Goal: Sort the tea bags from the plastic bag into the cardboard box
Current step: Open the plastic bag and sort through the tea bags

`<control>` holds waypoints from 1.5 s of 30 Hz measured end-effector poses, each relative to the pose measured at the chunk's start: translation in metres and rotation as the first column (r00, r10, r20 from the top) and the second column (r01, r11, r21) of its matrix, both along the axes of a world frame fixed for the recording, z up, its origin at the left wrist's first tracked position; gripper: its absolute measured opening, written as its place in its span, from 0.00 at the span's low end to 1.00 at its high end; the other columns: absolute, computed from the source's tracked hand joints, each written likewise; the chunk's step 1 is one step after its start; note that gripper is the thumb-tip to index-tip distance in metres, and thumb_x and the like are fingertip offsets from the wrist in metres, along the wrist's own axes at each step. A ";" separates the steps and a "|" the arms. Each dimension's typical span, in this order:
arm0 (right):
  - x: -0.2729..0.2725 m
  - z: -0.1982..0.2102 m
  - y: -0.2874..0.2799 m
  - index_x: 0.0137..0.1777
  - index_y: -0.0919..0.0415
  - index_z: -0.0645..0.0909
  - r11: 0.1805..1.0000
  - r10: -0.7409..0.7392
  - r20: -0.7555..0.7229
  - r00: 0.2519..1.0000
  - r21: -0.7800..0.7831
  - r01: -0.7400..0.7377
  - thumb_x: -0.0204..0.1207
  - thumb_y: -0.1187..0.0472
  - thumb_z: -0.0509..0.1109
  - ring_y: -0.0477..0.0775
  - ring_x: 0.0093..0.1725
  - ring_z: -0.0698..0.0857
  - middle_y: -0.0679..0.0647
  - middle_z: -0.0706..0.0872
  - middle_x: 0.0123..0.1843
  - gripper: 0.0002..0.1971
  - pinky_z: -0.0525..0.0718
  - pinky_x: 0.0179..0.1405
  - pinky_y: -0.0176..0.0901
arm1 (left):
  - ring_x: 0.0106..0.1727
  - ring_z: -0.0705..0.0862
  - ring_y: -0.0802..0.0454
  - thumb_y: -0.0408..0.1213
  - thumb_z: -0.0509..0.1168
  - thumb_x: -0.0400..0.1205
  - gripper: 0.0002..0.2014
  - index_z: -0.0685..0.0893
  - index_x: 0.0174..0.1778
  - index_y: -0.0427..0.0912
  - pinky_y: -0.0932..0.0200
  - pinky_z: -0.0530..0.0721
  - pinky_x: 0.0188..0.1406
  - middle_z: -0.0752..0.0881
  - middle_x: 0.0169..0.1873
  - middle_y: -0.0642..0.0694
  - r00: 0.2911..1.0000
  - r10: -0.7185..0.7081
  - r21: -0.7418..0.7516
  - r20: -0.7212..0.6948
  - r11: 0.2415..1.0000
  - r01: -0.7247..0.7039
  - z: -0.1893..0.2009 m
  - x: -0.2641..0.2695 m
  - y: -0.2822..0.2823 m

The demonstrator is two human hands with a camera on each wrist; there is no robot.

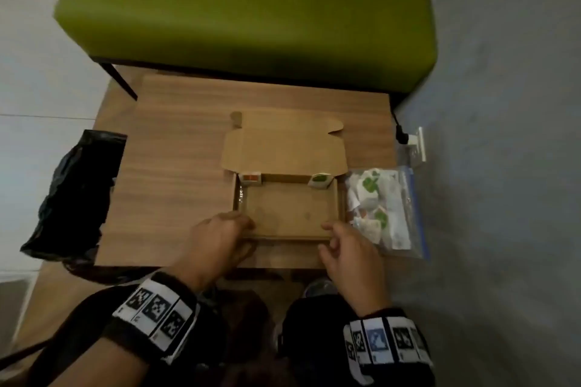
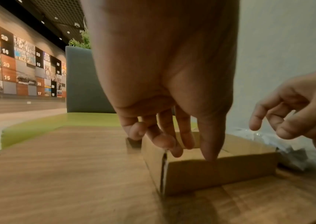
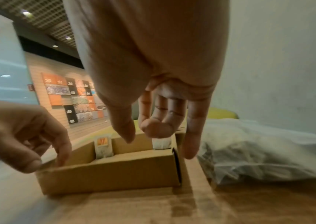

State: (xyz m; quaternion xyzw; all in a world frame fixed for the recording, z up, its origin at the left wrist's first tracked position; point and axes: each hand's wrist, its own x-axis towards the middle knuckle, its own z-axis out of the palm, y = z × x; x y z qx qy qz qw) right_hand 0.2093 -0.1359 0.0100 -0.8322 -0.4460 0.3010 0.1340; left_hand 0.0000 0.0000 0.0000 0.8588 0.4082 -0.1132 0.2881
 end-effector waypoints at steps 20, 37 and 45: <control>0.006 -0.023 -0.014 0.50 0.47 0.90 0.903 -0.103 0.153 0.983 0.428 0.028 0.75 0.53 0.76 0.40 0.31 0.81 0.42 0.83 0.29 0.05 0.75 0.31 0.35 | 0.50 0.82 0.63 0.42 0.72 0.79 0.14 0.86 0.61 0.55 0.74 0.73 0.44 0.82 0.60 0.59 0.970 -0.011 0.241 0.242 0.969 -0.048 -0.034 -0.050 -0.016; 0.162 -0.062 -0.032 0.31 0.61 0.83 0.716 -0.685 -0.025 0.728 0.161 0.679 0.77 0.62 0.74 0.67 0.44 0.88 0.65 0.88 0.37 0.13 0.86 0.51 0.55 | 0.35 0.80 0.68 0.48 0.65 0.81 0.15 0.85 0.62 0.53 0.73 0.76 0.36 0.78 0.52 0.66 0.908 0.008 0.191 0.418 0.977 -0.096 0.005 -0.045 -0.029; 0.098 0.047 -0.062 0.40 0.56 0.85 0.856 -0.318 0.246 0.916 0.491 0.165 0.77 0.60 0.75 0.61 0.34 0.86 0.56 0.88 0.33 0.05 0.83 0.39 0.50 | 0.46 0.83 0.63 0.45 0.67 0.81 0.13 0.85 0.61 0.56 0.73 0.79 0.39 0.80 0.44 0.70 0.836 -0.006 0.126 0.549 0.989 -0.075 0.036 -0.038 -0.054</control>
